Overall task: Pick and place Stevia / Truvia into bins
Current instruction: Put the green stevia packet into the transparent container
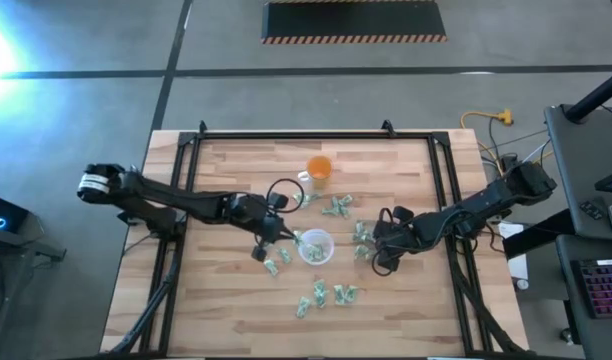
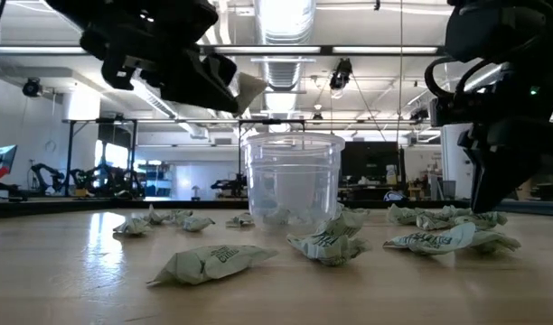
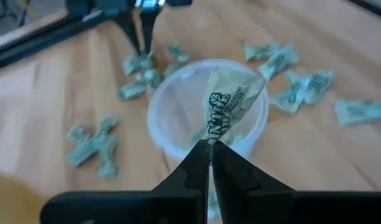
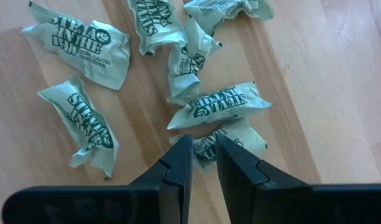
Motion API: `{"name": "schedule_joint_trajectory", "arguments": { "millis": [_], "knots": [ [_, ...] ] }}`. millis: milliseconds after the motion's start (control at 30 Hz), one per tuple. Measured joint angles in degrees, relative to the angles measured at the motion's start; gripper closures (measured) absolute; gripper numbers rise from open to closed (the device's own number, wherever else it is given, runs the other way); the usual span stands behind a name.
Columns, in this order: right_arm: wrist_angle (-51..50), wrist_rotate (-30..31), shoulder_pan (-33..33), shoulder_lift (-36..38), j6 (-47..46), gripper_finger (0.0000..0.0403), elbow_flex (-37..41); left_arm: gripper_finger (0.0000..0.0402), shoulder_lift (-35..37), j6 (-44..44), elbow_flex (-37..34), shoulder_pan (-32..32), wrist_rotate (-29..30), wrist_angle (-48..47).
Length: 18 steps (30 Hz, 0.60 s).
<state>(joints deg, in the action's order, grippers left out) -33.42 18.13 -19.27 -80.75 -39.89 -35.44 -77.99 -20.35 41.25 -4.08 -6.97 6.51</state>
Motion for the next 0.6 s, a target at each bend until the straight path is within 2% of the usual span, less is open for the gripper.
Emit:
{"name": "schedule_joint_trajectory", "arguments": {
  "millis": [167, 433, 600],
  "knots": [
    [0.0, 0.0, 0.0, 0.0, -0.2, 0.0342, 0.4, 0.0402, -4.2, -0.1, 0.2, -0.2, -2.4, 6.2],
    [1.3, 0.0, 0.0, 0.0, -0.2, 0.0342, 1.1, 0.0402, -10.9, 0.1, 4.3, -0.2, -2.5, 6.8],
    [2.8, 0.0, 0.0, 0.0, -0.2, 0.0342, 1.9, 0.0398, -12.8, 0.1, 5.8, -0.2, -2.4, 6.8]
  ]
}}
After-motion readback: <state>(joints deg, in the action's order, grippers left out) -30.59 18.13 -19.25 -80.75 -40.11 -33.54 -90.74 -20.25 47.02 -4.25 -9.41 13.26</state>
